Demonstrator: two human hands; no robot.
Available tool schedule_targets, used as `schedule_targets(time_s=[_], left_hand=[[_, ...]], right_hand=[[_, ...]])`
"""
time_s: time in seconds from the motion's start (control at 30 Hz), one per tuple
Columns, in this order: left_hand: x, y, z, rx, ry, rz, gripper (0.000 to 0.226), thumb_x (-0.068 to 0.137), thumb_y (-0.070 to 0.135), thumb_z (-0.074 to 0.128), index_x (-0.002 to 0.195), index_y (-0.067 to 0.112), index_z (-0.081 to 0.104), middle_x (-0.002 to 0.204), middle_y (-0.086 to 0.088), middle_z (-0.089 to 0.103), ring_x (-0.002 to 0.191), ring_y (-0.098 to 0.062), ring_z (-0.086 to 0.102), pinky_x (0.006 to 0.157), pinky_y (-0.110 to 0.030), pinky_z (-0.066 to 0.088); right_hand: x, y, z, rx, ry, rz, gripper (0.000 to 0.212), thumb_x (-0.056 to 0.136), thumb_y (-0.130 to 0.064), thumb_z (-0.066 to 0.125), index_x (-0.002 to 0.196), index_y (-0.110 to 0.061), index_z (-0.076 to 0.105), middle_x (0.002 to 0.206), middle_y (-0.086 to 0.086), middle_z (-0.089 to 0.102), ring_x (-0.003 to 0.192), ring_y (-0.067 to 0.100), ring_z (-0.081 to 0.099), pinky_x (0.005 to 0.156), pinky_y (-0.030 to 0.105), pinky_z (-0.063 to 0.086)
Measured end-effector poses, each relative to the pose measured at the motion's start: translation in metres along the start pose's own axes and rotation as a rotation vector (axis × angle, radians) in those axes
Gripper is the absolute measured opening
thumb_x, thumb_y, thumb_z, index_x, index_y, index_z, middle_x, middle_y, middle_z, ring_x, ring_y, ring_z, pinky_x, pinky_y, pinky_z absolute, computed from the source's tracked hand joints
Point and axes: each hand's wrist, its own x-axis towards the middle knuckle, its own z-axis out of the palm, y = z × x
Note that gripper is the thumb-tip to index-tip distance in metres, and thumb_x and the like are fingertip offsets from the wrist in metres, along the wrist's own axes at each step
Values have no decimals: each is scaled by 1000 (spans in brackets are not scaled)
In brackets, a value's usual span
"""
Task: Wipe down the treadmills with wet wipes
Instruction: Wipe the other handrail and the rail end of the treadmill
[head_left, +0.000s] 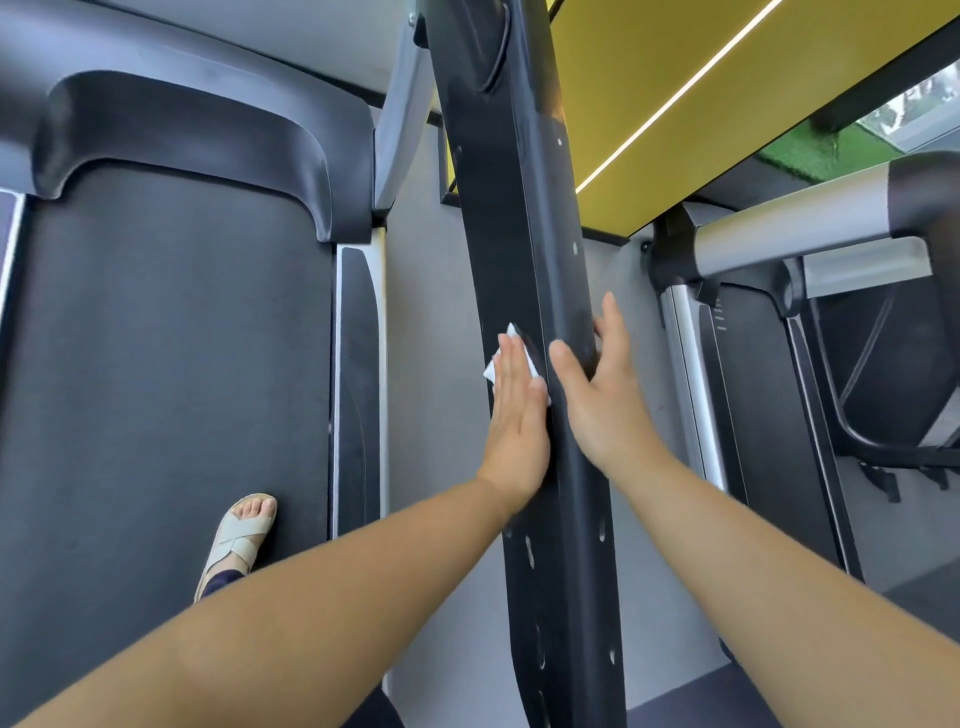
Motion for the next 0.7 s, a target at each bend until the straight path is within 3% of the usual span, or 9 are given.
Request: schedule_targets(time_s=[0.1,0.27,0.47,0.6,0.7], left_hand=[[-38,-13,11,5,-27,-24,50,102,37,14,142,36,-16,151,27,-22,133,16,-22,98,6,-4],[-13,-15,3,4,15,-91,49,105,33,13,146,32,-14,150,26,-19,136,13,-20,117,-21,-8],[-8,-16,3,-48,41,-142,50,102,44,13,147,39,-10,151,29,-15,138,10,-14,120,-32,-1],[-35,-17,12,-53,10,-168,64,84,67,11,142,48,-10,150,31,-17,136,12,-18,119,-31,-2],[-11,-20,1,-72,28,-282,99,60,97,13,147,50,7,156,24,1,143,3,-3,120,-37,6]], right_hand=[[-12,7,6,-78,3,3,65,99,-36,44,152,-31,6,156,-11,17,141,3,17,100,14,16],[-14,6,11,-124,74,-23,61,99,-37,41,151,-31,11,155,-12,22,139,5,24,96,16,21],[-14,6,10,-133,90,-32,61,99,-40,41,151,-32,11,154,-10,26,137,9,29,95,21,27],[-15,5,9,-156,89,-50,61,99,-40,40,152,-30,11,154,-9,25,138,10,29,100,26,31],[-15,4,9,-175,92,-50,61,99,-41,39,152,-31,10,154,-7,26,136,13,32,100,29,33]])
